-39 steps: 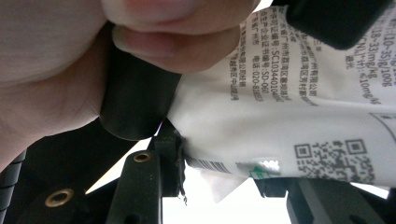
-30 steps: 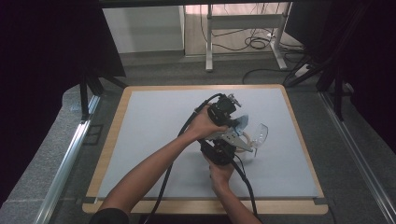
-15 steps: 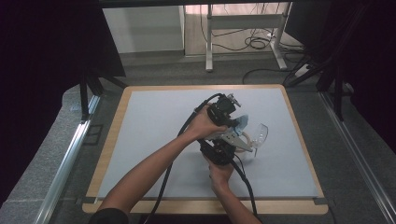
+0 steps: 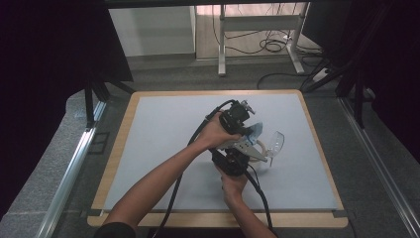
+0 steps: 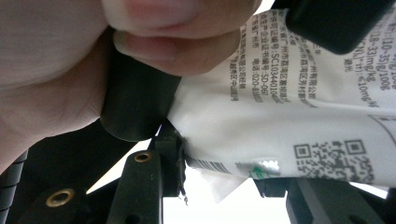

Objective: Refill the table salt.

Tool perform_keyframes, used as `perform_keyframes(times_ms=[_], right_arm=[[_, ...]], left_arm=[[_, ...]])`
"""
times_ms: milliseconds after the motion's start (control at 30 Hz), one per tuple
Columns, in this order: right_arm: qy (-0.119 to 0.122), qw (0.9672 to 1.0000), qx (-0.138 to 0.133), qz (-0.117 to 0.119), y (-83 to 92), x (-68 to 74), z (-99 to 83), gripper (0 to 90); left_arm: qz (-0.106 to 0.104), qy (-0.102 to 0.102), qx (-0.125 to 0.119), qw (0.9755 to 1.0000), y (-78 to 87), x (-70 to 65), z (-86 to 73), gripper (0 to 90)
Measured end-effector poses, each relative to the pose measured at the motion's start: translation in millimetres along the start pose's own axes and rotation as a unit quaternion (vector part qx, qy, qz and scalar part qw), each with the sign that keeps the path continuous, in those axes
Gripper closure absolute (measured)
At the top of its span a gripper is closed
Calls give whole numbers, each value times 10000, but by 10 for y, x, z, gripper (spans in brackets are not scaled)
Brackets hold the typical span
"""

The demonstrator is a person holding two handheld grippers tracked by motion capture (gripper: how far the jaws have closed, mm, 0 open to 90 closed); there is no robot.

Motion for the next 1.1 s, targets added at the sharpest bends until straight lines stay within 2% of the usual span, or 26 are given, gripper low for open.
perform_keyframes(times_ms=[1100], right_arm=[[-62,10000,-30,7,12,8,2,609]], left_arm=[[6,-13,48,10000,-4,-12,3,879]])
Point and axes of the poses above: each handheld gripper's, and its own axes: y roughly backward along the jaws, z roughly out of its top, x roughly to its left, the point moved 9 cm from there along -y, roughly forward along the jaws, and after that the axes turned 13 degrees about x, right-handed, at the moved point
